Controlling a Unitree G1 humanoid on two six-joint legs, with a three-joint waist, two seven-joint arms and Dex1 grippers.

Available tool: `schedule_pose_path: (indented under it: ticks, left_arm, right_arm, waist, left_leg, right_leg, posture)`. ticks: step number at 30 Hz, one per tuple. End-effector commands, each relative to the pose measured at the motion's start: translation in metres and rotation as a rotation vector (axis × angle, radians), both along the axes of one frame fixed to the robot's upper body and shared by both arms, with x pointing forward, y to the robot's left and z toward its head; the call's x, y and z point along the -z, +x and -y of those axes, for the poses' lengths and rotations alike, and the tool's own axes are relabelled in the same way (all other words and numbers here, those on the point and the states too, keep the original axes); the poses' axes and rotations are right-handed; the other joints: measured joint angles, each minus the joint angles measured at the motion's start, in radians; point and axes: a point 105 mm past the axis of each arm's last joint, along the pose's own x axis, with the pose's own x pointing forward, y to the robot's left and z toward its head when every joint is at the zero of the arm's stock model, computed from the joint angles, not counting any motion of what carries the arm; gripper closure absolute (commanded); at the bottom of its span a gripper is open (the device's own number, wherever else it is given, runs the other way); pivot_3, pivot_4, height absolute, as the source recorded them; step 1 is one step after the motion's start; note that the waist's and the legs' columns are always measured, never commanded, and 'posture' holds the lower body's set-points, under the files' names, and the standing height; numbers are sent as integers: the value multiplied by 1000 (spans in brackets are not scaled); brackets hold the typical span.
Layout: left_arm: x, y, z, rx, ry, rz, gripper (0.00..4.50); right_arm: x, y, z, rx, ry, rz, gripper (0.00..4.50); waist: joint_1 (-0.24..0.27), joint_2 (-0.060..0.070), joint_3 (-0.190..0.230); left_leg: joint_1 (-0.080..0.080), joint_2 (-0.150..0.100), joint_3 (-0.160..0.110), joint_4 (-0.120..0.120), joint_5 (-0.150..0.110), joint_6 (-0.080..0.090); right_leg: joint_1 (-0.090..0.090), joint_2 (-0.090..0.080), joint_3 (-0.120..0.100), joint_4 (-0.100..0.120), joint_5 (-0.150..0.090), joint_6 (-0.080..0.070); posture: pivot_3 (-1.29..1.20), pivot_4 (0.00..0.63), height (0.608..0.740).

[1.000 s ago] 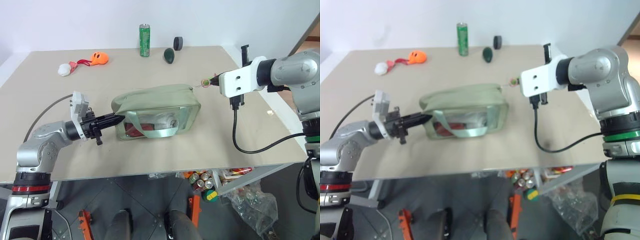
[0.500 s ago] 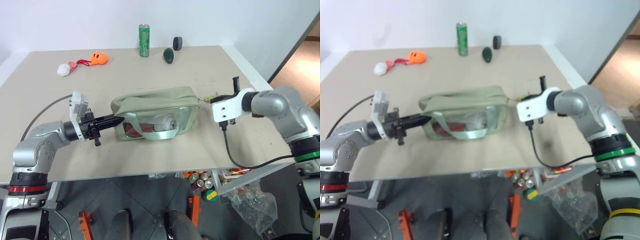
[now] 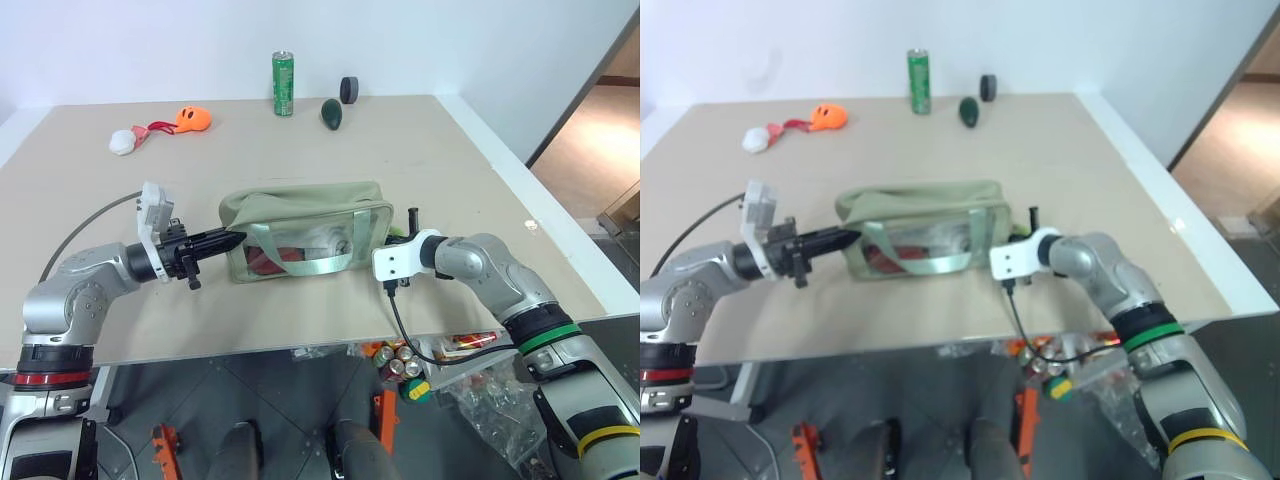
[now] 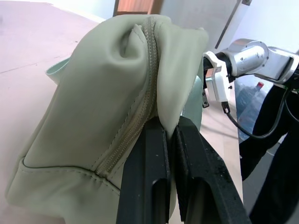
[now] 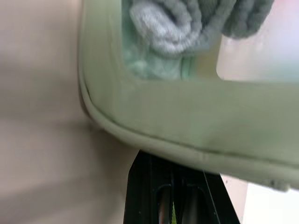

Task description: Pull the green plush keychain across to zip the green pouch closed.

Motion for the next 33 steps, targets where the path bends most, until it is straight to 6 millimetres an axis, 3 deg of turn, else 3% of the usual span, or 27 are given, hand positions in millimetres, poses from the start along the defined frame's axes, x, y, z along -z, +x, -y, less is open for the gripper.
schedule_pose_path:
  ticks: [1, 5, 8, 13, 17, 18, 22, 28, 33]
  left_arm:
    - [-8, 3, -4, -29, -29, 15, 4500]
    - [-7, 4, -5, -39, -35, 12, 4500]
    - [-5, 9, -7, -65, -33, 0, 4500]
    - [-19, 13, -9, -81, -75, 29, 2925]
    - [-26, 13, -20, -115, -32, 64, 1596]
    - [-29, 10, -25, -115, -30, 69, 1248]
    - [-33, 4, -54, -162, -19, 20, 1248]
    - [-34, -17, -108, -290, -103, -22, 1248]
    - [-24, -26, -123, -339, -126, -47, 1248]
  right_arm:
    - [-7, 2, 17, 89, 106, -55, 4486]
    - [-33, 3, 31, 189, 362, -92, 4486]
    - [-41, -1, 39, 242, 514, -154, 3771]
    - [-48, -2, 58, 330, 589, -179, 2168]
    - [-55, -17, 73, 350, 660, -285, 837]
    - [-60, -22, 78, 348, 685, -306, 785]
    - [-84, -42, 95, 337, 830, -385, 785]
    - [-110, -97, 102, 211, 1013, -568, 785]
    - [-122, -105, 104, 201, 1141, -578, 785]
  waist:
    - [0, -1, -1]
    - [0, -1, -1]
    - [0, -1, -1]
    - [1, -1, 0]
    - [2, -1, 0]
    - [2, -1, 0]
    - [1, -1, 0]
    - [0, -1, 0]
    - [0, -2, 0]
  left_leg:
    - [0, 0, 0, 0, 0, 0]
    - [0, 0, 0, 0, 0, 0]
    - [0, 0, 0, 0, 0, 0]
    - [0, 0, 0, 0, 0, 0]
    - [-1, 0, 0, 0, 0, 0]
    - [-1, 0, 0, 0, 0, 0]
    - [-1, 0, 0, -1, -1, 1]
    - [-1, 3, 0, -2, -2, 1]
    - [-1, 3, 1, 0, -2, 1]
  right_leg:
    - [0, 0, 0, 0, 0, 0]
    - [0, 0, 0, 0, 0, 0]
    - [0, 0, 0, 0, 0, 0]
    - [0, 1, 0, 0, 1, 1]
    - [-1, 1, 0, 0, 1, 1]
    - [-1, 1, 1, 0, 1, 1]
    - [-1, 1, 0, 0, 0, 2]
    - [-2, 2, 0, 0, -2, -2]
    - [-1, 1, -1, 0, -2, -2]
  posture:
    - [0, 150, 740]
    - [0, 150, 740]
    - [0, 150, 740]
    - [0, 150, 740]
    - [0, 150, 740]
    - [0, 150, 740]
    - [0, 150, 740]
    - [0, 150, 740]
    - [0, 150, 740]
